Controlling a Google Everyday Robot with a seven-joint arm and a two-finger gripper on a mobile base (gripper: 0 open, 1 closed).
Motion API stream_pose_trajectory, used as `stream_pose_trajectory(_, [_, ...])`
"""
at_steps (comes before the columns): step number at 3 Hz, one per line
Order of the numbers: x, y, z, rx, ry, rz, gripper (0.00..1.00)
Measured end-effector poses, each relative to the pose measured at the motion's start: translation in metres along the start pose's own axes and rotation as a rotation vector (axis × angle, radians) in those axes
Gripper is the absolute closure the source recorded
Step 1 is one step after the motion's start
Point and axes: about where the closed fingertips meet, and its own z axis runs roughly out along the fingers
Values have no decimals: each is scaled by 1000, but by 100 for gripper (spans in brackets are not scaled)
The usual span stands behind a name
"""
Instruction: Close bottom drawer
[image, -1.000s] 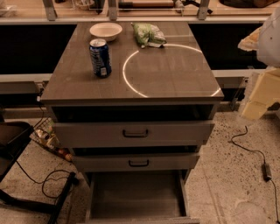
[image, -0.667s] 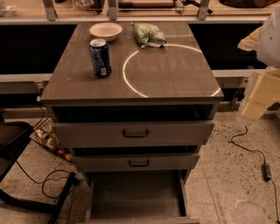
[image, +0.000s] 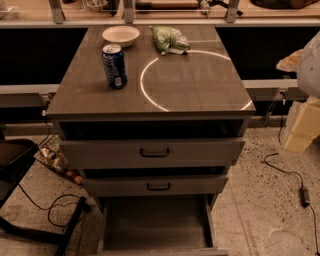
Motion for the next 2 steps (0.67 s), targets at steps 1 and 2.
stream_pose_trajectory(1, [40, 29, 45, -27, 48, -57, 0])
stream_pose_trajectory(2, [87, 78, 104, -56, 54, -55, 0])
